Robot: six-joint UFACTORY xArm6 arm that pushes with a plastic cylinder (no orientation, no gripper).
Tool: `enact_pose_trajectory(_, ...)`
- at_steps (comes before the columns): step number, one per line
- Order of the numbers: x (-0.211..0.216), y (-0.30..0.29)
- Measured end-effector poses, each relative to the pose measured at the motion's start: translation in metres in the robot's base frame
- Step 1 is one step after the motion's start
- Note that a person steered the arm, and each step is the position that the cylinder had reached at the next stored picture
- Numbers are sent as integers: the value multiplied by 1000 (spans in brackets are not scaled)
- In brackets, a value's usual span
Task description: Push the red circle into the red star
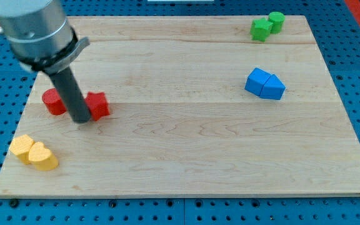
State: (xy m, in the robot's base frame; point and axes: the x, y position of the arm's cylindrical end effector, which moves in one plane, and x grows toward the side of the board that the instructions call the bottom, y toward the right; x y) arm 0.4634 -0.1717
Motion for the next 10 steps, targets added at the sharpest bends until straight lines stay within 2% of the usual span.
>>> enact_pose_trajectory(1,-13,8)
enact_pose_trajectory(3,-59,121)
enact_pose_trajectory(4,-29,112)
enact_pose_trajectory(5,28,47)
enact_pose_trajectory(6,30,-41)
enact_pose_trajectory(7,16,-90)
enact_pose_trajectory(8,-24,-57)
enact_pose_trajectory(9,-44,35)
enact_pose_trajectory(10,-81,95)
